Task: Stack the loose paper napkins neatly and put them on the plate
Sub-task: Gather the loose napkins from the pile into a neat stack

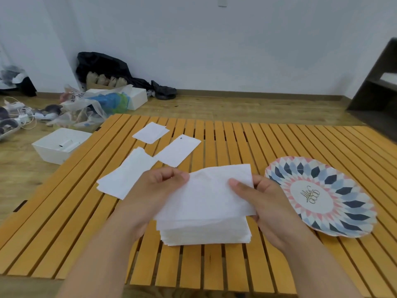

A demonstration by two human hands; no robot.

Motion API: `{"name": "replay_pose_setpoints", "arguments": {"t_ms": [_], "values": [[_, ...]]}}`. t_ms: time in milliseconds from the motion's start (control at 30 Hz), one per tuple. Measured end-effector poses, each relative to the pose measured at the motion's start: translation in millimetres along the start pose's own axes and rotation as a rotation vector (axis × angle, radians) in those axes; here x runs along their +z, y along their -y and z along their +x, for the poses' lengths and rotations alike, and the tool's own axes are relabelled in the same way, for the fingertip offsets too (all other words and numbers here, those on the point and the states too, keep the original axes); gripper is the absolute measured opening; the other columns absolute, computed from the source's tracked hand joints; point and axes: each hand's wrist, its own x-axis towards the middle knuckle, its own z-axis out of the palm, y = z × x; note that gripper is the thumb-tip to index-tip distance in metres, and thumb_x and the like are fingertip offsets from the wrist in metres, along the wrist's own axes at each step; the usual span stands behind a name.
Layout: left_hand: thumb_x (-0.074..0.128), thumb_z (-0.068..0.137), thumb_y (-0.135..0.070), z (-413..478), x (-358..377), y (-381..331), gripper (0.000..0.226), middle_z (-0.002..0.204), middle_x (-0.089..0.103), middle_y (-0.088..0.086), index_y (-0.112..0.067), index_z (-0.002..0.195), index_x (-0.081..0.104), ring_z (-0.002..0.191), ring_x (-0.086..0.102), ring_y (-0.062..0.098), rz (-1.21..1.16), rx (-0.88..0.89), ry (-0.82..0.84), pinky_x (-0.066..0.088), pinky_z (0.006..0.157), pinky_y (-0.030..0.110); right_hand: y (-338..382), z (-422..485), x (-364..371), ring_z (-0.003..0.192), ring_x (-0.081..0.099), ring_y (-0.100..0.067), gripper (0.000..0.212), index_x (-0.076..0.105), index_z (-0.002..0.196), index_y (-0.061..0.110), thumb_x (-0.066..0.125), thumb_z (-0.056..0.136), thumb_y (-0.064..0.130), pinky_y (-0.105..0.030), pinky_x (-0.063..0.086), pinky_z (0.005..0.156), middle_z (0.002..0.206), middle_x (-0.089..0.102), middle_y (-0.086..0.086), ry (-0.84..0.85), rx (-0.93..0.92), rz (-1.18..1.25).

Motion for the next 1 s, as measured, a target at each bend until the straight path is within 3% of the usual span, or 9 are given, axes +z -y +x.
{"name": "replay_pose_setpoints", "arguments": {"t_ms": [100,200,333,400,533,700,800,900,1000], "values": [[0.071,0.081,-0.028,7,-4,5,0.011,0.094,0.073,-0.002,-0.026,0.092,0.074,0.087,0.067,0.017,0.003,0.018,-0.007,0.05,0.069,0.027,-10,8,-3,0.081,0.07,-0.013,0.011,0.069,0.098,0.018,0.063,0.089,0.021,-0.023,0.053,0.058,0.089,0.075,0.003,-0.114,-0.006,-0.168],[0.073,0.08,-0.019,13,-9,10,0.026,0.093,0.075,0.0,-0.03,0.103,0.068,0.087,0.07,0.02,0.014,0.021,-0.006,0.056,0.068,0.032,-13,10,-4,0.08,0.067,-0.012,0.009,0.069,0.095,0.02,0.061,0.091,0.021,-0.019,0.049,0.052,0.084,0.072,0.005,-0.15,-0.001,-0.248],[0.069,0.085,-0.015,21,-12,17,0.021,0.087,0.075,0.0,-0.028,0.1,0.068,0.085,0.069,0.019,0.03,0.078,-0.13,0.055,0.065,0.032,-16,12,-1,0.082,0.063,-0.017,0.017,0.068,0.09,0.016,0.054,0.095,0.025,-0.019,0.05,0.05,0.089,0.067,-0.005,-0.168,0.04,-0.355],[0.069,0.085,-0.016,27,-12,22,0.018,0.086,0.072,0.0,-0.028,0.098,0.068,0.085,0.064,0.014,0.061,0.11,-0.216,0.049,0.067,0.027,-19,13,1,0.073,0.067,-0.016,0.02,0.067,0.092,0.011,0.054,0.095,0.026,-0.026,0.055,0.051,0.089,0.067,-0.008,-0.144,0.078,-0.424],[0.067,0.086,-0.024,38,-8,39,0.016,0.084,0.065,-0.01,-0.031,0.1,0.063,0.087,0.059,0.012,0.357,0.151,-0.327,0.041,0.063,0.023,-28,18,0,0.051,0.066,-0.012,0.03,0.063,0.097,0.0,0.053,0.095,0.028,-0.033,0.057,0.055,0.086,0.065,-0.016,-0.123,0.099,-0.722],[0.059,0.091,-0.029,42,2,54,0.025,0.089,0.054,-0.013,-0.03,0.116,0.057,0.08,0.052,0.008,0.79,0.216,-0.343,0.035,0.056,0.018,-39,22,-3,0.062,0.062,-0.018,0.031,0.053,0.073,0.01,0.055,0.092,0.035,-0.042,0.058,0.06,0.075,0.061,-0.01,-0.202,-0.005,-1.012],[0.058,0.091,-0.028,41,2,50,0.027,0.094,0.057,-0.012,-0.028,0.118,0.055,0.081,0.054,0.008,0.816,0.258,-0.38,0.04,0.064,0.022,-39,22,-4,0.064,0.055,-0.012,0.03,0.046,0.072,0.02,0.052,0.091,0.043,-0.032,0.052,0.059,0.067,0.053,0.002,-0.242,-0.055,-1.175],[0.058,0.091,-0.029,41,1,52,0.026,0.102,0.056,-0.011,-0.028,0.117,0.056,0.087,0.056,0.009,0.875,0.265,-0.373,0.046,0.067,0.025,-32,17,-3,0.062,0.051,-0.004,0.026,0.038,0.089,0.029,0.049,0.09,0.053,-0.02,0.039,0.049,0.071,0.05,0.011,-0.341,-0.107,-1.316],[0.057,0.092,-0.033,41,1,56,0.025,0.11,0.053,-0.011,-0.031,0.117,0.055,0.092,0.056,0.009,0.939,0.223,-0.35,0.051,0.069,0.027,-25,12,3,0.062,0.046,-0.004,0.023,0.036,0.093,0.03,0.052,0.088,0.046,-0.016,0.031,0.048,0.076,0.045,0.014,-0.432,-0.362,-1.325]]}}
